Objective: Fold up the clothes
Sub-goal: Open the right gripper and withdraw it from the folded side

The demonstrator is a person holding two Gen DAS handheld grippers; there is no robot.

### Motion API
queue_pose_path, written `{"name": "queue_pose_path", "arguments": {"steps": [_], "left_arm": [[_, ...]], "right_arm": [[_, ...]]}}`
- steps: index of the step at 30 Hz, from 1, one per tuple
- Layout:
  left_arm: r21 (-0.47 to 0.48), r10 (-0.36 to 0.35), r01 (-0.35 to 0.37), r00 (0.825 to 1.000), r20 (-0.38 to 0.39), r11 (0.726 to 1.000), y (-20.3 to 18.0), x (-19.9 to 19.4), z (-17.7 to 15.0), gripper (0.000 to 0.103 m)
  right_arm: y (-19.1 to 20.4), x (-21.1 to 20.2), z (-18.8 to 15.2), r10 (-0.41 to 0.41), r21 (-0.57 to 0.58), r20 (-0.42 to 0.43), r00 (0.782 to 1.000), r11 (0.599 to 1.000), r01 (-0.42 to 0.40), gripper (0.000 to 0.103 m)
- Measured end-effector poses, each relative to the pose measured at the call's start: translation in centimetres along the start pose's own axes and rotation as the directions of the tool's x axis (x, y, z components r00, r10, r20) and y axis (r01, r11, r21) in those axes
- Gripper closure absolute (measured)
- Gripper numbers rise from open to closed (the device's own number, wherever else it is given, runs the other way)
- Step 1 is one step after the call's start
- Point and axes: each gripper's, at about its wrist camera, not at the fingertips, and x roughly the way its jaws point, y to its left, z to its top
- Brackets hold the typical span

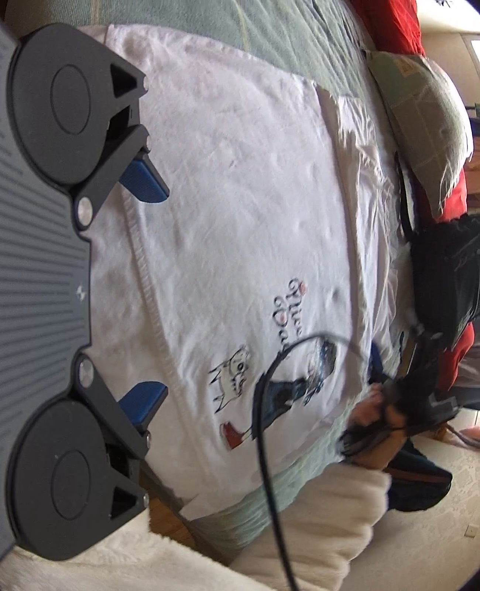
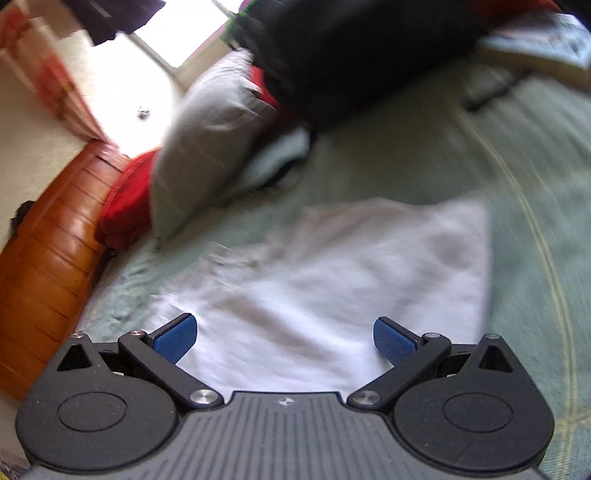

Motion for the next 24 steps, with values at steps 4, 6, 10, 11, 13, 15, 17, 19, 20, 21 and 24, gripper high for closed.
{"name": "queue_pose_path", "arguments": {"steps": [4, 6, 10, 11, 13, 15, 17, 19, 20, 21, 24], "left_arm": [[-0.014, 0.023, -0.023, 1.000, 0.013, 1.000, 0.5, -0.4, 0.5, 0.001], [-0.016, 0.036, -0.035, 0.999, 0.021, 0.999, 0.9, -0.6, 0.9, 0.001], [-0.026, 0.078, -0.077, 0.996, 0.045, 0.997, 2.0, -0.8, 2.0, 0.001], [-0.034, 0.084, -0.082, 0.995, 0.054, 0.996, 2.4, -0.7, 2.4, 0.001], [-0.059, 0.092, -0.088, 0.994, 0.067, 0.994, 3.2, -0.5, 2.9, 0.001], [-0.087, 0.096, -0.089, 0.992, 0.078, 0.992, 3.9, -0.2, 3.4, 0.001], [-0.112, 0.099, -0.090, 0.992, 0.084, 0.990, 4.6, 0.1, 3.9, 0.001], [-0.114, 0.102, -0.092, 0.991, 0.090, 0.989, 5.1, 0.3, 4.4, 0.001], [-0.111, 0.101, -0.090, 0.990, 0.096, 0.990, 5.3, 0.5, 4.8, 0.001], [-0.108, 0.099, -0.088, 0.990, 0.101, 0.990, 5.5, 0.6, 5.1, 0.001], [-0.098, 0.076, -0.062, 0.986, 0.145, 0.993, 6.1, 1.2, 6.7, 0.001]], "right_arm": [[-1.0, -1.1, 0.5, -0.104, -0.020, 0.078, 0.991, 0.994, 0.106, 0.000], [-0.6, -2.1, 0.7, -0.147, -0.036, 0.105, 0.984, 0.988, 0.152, 0.000], [1.8, -4.1, -0.8, -0.040, -0.137, 0.063, 0.997, 0.989, 0.048, 0.000], [2.4, -4.3, -1.7, -0.017, -0.169, 0.038, 0.999, 0.985, 0.024, 0.000], [2.9, -4.3, -3.9, -0.004, -0.217, -0.019, 1.000, 0.976, 0.000, 0.000], [2.3, -3.6, -6.0, -0.063, -0.225, -0.065, 0.996, 0.973, 0.046, 0.000], [2.3, -4.0, -7.6, -0.086, -0.261, -0.036, 0.996, 0.963, 0.073, 0.000], [3.5, -4.7, -8.0, -0.113, -0.303, -0.022, 0.993, 0.948, 0.101, 0.000], [4.2, -4.9, -8.0, -0.117, -0.326, -0.014, 0.993, 0.939, 0.106, 0.000], [4.9, -5.1, -7.9, -0.111, -0.355, 0.010, 0.994, 0.929, 0.107, 0.000], [6.8, -4.7, -7.2, -0.114, -0.448, 0.078, 0.990, 0.883, 0.137, 0.000]]}}
